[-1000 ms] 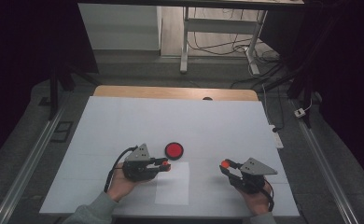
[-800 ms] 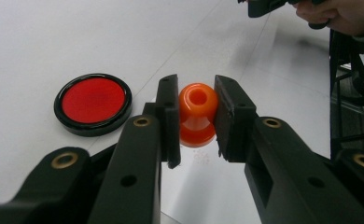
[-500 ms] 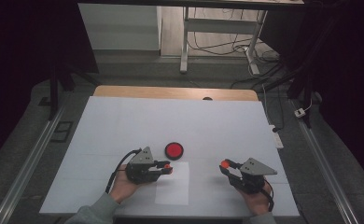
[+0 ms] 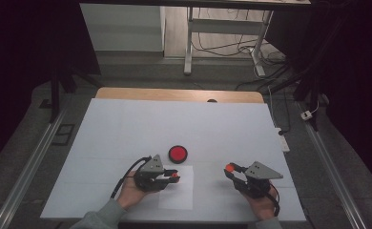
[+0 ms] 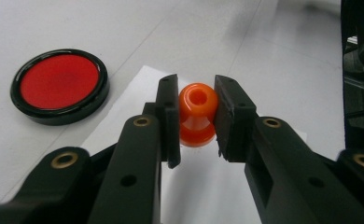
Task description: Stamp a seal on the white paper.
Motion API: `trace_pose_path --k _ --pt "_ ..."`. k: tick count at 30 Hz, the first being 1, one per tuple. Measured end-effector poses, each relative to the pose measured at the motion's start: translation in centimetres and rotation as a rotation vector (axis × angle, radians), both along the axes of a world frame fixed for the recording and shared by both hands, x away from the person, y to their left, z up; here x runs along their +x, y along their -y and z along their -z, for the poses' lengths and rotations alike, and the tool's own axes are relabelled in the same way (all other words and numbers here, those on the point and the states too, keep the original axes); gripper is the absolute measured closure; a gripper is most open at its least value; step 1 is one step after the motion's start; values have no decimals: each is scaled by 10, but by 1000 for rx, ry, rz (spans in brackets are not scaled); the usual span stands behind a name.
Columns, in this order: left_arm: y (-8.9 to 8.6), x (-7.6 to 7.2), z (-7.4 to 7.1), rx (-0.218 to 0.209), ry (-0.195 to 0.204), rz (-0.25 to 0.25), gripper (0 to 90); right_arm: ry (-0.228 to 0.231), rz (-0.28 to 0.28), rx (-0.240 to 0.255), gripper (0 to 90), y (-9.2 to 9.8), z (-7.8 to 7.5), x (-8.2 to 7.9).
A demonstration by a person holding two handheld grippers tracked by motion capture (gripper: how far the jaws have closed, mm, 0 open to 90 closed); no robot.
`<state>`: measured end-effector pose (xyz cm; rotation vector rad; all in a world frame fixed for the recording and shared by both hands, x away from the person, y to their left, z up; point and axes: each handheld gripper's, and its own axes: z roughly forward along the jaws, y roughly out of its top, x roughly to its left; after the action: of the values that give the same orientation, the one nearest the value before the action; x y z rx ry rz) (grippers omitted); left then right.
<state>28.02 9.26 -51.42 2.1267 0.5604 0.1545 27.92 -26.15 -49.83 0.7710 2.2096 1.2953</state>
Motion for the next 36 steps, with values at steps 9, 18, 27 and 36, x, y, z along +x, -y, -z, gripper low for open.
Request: trace_pose_path --k 9,18,27,36 --pt "5 2 5 19 -7 -9 725 1 0 4 642 0 0 0" --pt "5 6 9 44 -13 -19 725 2 0 2 642 0 0 0" --pt "8 6 13 59 -18 -8 725 0 0 2 642 0 0 0" --pt "10 6 15 68 -9 -6 725 0 0 1 642 0 1 0"
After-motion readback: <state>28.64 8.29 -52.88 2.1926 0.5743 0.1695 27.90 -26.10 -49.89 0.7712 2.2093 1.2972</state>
